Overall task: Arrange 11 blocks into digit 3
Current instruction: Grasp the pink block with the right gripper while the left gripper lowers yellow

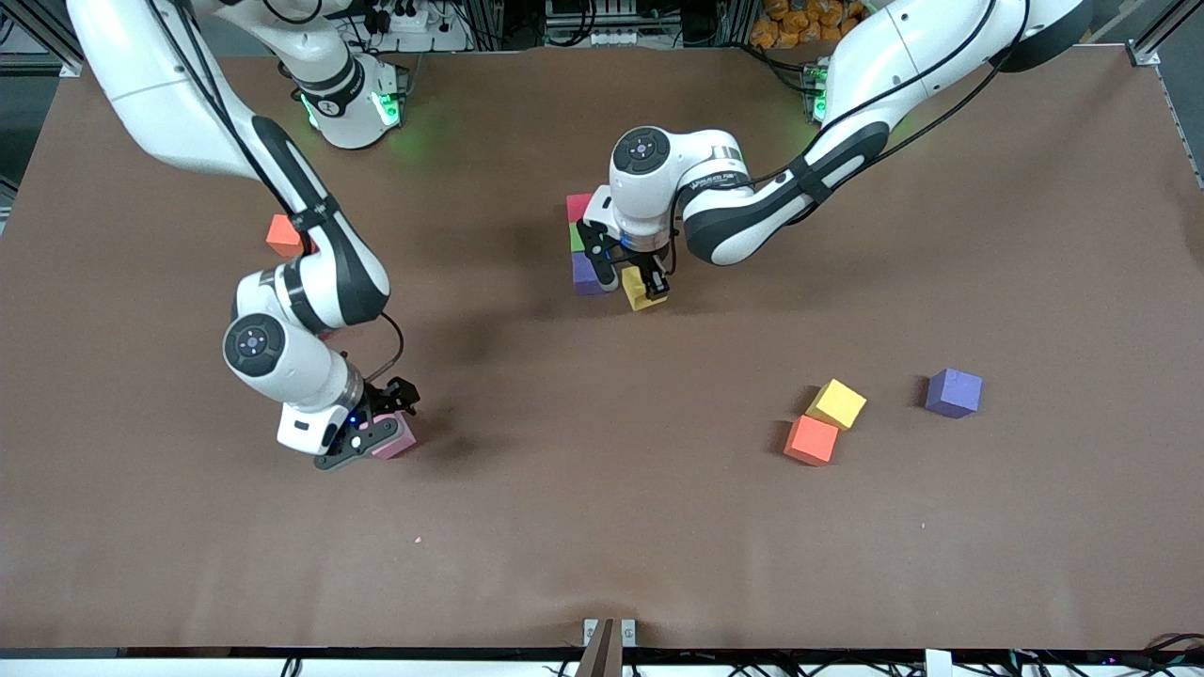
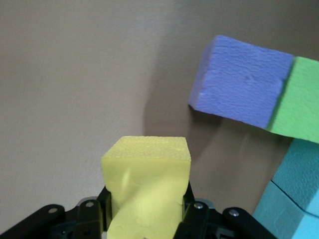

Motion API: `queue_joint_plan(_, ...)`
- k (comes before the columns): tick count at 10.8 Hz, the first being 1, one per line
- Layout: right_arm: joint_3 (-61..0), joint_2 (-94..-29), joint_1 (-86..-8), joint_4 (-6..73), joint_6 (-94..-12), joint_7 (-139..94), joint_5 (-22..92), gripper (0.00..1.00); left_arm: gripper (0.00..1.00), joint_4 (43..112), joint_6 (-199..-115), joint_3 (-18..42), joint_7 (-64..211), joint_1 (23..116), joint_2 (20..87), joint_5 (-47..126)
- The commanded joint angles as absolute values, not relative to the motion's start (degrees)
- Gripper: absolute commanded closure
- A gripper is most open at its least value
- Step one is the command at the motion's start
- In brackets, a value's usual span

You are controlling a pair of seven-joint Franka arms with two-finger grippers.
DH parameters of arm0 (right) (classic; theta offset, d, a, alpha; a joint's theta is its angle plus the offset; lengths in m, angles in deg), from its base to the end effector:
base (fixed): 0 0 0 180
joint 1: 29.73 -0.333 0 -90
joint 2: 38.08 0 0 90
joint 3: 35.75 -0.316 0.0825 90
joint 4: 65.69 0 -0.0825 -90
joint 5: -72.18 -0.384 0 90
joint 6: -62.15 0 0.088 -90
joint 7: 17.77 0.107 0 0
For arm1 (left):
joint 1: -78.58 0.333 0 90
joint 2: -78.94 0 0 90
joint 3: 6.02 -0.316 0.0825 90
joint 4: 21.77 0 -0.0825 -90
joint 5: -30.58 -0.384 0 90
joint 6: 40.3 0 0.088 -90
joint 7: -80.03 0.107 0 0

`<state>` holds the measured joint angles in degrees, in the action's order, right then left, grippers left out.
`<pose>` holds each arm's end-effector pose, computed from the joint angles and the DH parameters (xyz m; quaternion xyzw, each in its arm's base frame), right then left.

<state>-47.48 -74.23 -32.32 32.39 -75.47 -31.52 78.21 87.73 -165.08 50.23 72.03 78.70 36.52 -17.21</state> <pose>0.6635 0.1535 0.2366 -0.9652 -0.2580 -0.0371 0.0227 0.3928 -0.4736 0.2421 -0.8078 0.5887 -0.0028 0.0293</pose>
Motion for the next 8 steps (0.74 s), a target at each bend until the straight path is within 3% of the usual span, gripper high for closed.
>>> queue_joint_plan(1,-47.35,-76.75,-31.85,29.4,-74.96,-33.85,79.04,0.0,0.47,88.27,-165.98,49.8,74.31,76.57,37.02,-19.42)
queue_joint_plan(8,-47.35,-79.74,-32.37,29.49,-75.49,-33.94,79.56,0.0,0.48,88.18,-167.47,47.33,75.9,72.78,34.91,-23.65)
